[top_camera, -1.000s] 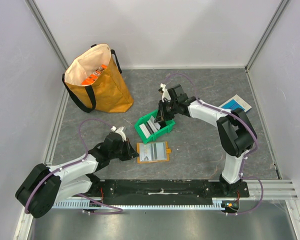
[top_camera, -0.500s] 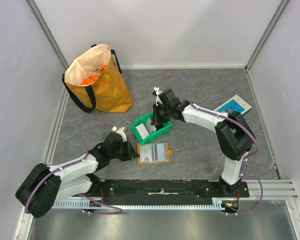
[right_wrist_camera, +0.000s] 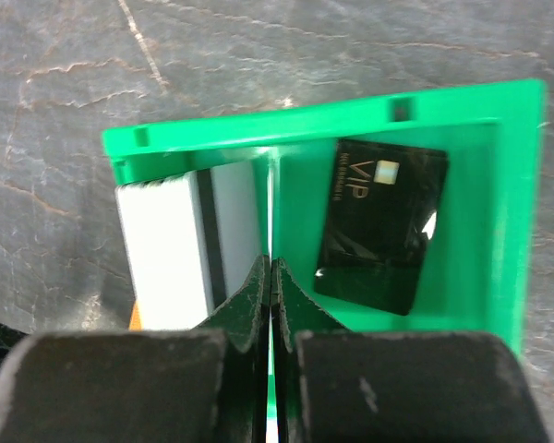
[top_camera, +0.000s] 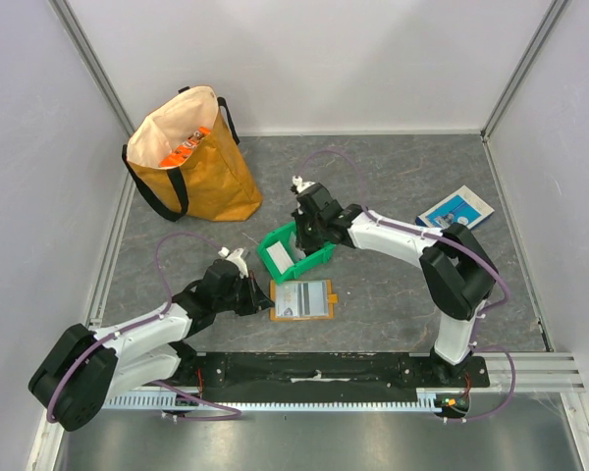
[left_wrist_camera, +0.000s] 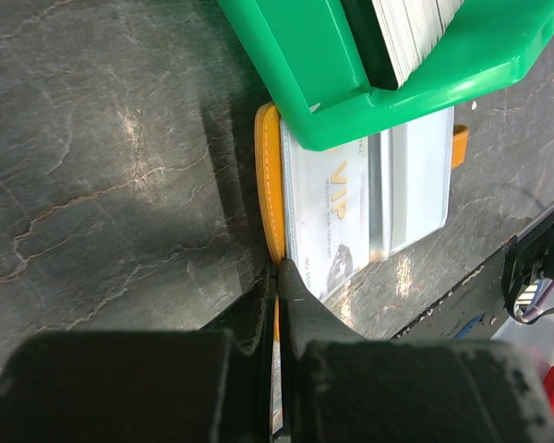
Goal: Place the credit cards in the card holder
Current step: Pick up the credit card from the storage box.
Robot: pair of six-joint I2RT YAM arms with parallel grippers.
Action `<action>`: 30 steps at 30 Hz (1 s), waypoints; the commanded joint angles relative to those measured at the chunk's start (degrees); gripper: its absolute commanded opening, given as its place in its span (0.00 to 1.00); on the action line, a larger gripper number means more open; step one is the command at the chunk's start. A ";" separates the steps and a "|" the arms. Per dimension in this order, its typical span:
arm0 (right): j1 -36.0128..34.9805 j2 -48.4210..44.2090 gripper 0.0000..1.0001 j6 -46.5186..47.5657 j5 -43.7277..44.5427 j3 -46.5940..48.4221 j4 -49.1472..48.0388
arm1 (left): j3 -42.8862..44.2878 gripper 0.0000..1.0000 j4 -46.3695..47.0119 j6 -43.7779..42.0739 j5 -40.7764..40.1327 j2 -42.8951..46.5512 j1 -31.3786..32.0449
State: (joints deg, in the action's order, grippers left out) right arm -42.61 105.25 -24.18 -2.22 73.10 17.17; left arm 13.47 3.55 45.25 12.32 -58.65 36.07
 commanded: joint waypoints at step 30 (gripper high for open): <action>-9.68 2.23 0.05 -1.30 8.55 8.90 6.12 | 0.50 0.02 1.72 -2.36 -0.36 0.56 -0.13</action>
State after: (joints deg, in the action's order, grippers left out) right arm -51.59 106.06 -24.43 7.66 79.18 22.83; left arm 13.47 3.36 45.25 12.32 -58.65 36.07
